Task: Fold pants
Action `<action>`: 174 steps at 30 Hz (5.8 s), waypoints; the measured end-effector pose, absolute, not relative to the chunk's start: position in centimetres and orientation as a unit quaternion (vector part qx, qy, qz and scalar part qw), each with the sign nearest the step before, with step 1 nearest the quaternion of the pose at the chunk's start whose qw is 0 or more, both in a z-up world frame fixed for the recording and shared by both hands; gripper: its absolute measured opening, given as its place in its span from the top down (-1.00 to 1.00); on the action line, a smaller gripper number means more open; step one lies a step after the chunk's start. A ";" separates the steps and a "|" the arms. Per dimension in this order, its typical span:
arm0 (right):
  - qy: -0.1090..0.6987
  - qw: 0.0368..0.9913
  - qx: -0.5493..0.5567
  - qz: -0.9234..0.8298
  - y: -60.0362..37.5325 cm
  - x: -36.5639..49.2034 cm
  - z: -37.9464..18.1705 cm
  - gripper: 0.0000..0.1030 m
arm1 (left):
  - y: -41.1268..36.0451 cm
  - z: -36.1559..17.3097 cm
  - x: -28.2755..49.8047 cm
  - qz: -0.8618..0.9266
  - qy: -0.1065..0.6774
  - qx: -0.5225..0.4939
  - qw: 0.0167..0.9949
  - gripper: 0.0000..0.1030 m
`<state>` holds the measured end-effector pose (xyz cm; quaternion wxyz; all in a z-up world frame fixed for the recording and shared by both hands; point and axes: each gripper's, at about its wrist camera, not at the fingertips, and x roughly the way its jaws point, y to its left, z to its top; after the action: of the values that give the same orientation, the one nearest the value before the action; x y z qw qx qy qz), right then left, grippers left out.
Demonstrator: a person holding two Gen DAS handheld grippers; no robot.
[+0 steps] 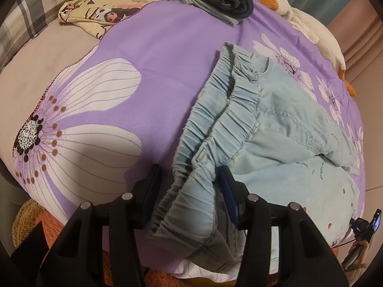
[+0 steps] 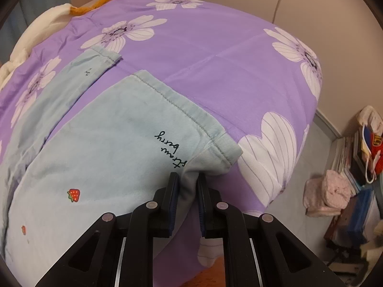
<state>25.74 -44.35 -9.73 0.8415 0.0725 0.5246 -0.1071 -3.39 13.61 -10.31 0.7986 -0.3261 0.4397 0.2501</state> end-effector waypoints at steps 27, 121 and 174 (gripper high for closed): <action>0.519 0.843 0.060 -0.126 -43.7 25.5 -9.4 0.74 | 13.3 -8.3 -4.0 0.233 0.445 -0.360 0.786 -0.83; 0.482 0.820 0.272 0.146 -39.6 20.9 -6.3 0.86 | 9.5 -8.3 19.6 0.144 0.497 -0.389 0.762 0.78; 0.464 0.770 0.427 0.098 -47.3 24.8 -11.1 0.09 | 11.4 -10.2 -3.1 0.160 0.430 -0.460 0.760 0.34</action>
<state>24.84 -47.31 -11.15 0.7695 0.4274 0.4644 0.0976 -3.11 11.43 -10.16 0.7601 -0.4600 0.4301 0.1601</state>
